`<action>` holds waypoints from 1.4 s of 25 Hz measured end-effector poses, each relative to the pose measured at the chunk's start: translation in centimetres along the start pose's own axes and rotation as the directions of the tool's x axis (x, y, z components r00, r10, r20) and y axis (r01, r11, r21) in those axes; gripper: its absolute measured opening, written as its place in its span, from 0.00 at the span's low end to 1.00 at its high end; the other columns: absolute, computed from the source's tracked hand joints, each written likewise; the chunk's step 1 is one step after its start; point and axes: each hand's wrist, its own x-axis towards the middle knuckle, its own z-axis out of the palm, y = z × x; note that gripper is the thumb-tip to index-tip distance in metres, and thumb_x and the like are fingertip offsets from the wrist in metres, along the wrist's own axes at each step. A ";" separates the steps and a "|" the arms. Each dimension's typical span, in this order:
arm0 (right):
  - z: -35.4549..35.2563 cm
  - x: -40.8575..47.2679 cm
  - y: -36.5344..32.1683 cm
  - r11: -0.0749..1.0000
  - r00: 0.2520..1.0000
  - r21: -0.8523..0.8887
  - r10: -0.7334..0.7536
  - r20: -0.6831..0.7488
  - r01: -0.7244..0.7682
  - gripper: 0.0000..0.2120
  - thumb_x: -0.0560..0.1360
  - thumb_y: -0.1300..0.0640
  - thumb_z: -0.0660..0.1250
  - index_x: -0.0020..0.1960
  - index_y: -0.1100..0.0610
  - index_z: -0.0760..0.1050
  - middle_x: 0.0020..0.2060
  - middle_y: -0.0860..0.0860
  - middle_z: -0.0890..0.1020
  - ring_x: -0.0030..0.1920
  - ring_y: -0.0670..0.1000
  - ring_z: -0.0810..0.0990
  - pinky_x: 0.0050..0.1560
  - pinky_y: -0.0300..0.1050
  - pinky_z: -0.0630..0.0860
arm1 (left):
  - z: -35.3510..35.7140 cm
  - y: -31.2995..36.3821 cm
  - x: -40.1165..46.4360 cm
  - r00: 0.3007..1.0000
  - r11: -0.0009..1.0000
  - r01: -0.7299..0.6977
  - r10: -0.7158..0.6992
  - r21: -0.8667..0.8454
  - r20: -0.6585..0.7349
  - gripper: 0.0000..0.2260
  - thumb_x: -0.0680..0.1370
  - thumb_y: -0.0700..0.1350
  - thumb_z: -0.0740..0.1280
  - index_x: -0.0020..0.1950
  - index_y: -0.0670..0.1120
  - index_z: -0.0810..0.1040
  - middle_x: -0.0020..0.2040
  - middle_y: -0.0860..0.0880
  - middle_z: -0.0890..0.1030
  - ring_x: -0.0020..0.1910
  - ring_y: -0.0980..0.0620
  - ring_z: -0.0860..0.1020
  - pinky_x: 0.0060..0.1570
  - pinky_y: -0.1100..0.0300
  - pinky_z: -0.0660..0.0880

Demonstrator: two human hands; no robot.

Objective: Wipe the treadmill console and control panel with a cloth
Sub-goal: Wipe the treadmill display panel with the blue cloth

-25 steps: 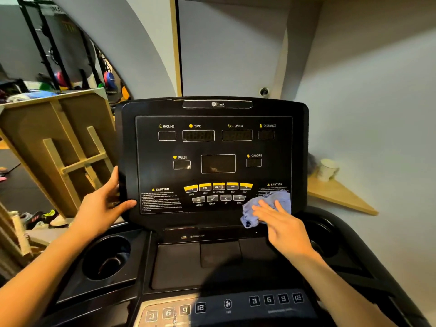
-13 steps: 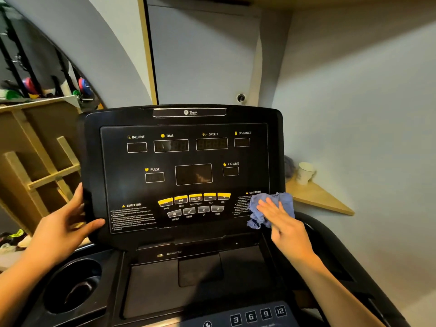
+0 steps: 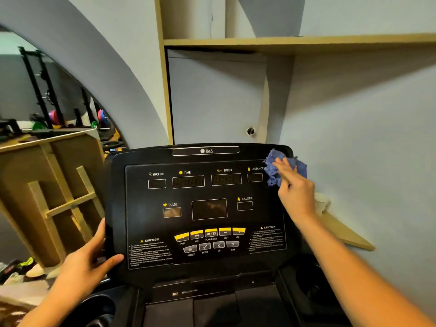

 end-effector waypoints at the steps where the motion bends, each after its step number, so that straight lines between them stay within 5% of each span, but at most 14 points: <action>1: 0.5 1.0 -0.4 1.000 1.000 0.007 0.004 -0.012 -0.004 0.21 0.74 0.74 0.64 0.63 0.59 0.79 0.63 0.53 0.79 0.67 0.52 0.74 0.68 0.49 0.69 | 0.0 0.2 0.0 1.000 1.000 0.000 0.000 0.005 -0.001 0.47 0.70 0.44 0.77 0.78 0.63 0.51 0.68 0.46 0.77 0.67 0.46 0.75 0.68 0.45 0.71; 7: 4.4 3.5 -4.6 0.998 1.000 0.066 0.013 -0.014 -0.012 0.18 0.75 0.72 0.65 0.61 0.59 0.80 0.64 0.58 0.77 0.70 0.55 0.71 0.71 0.55 0.66 | -0.2 0.7 -0.2 1.000 1.000 -0.014 0.014 -0.022 0.019 0.46 0.71 0.42 0.76 0.78 0.60 0.50 0.70 0.49 0.75 0.69 0.50 0.71 0.71 0.49 0.67; 11: 7.7 3.2 -9.4 0.996 0.999 0.080 0.025 0.029 -0.027 0.17 0.77 0.69 0.65 0.63 0.57 0.79 0.66 0.55 0.75 0.71 0.60 0.68 0.73 0.48 0.59 | -0.3 0.9 -0.3 0.999 1.000 -0.024 0.024 -0.010 0.027 0.46 0.72 0.44 0.76 0.78 0.60 0.47 0.70 0.50 0.75 0.70 0.48 0.72 0.71 0.47 0.68; 22: 15.6 -2.9 -21.9 0.944 0.942 0.189 -0.299 0.152 0.269 0.18 0.71 0.71 0.68 0.61 0.61 0.80 0.62 0.56 0.80 0.68 0.57 0.73 0.71 0.63 0.62 | -0.3 0.7 -0.2 0.999 1.000 -0.014 0.014 -0.009 0.033 0.45 0.73 0.45 0.74 0.79 0.59 0.46 0.71 0.50 0.74 0.71 0.49 0.71 0.70 0.46 0.69; 35: 16.7 -13.9 -24.9 0.881 0.786 0.213 -0.472 0.399 0.421 0.20 0.72 0.64 0.68 0.64 0.57 0.78 0.64 0.51 0.78 0.70 0.50 0.71 0.74 0.58 0.59 | -1.0 0.4 -0.4 0.995 0.998 -0.066 0.064 0.021 0.083 0.42 0.74 0.43 0.74 0.77 0.60 0.50 0.71 0.49 0.74 0.69 0.46 0.73 0.69 0.49 0.70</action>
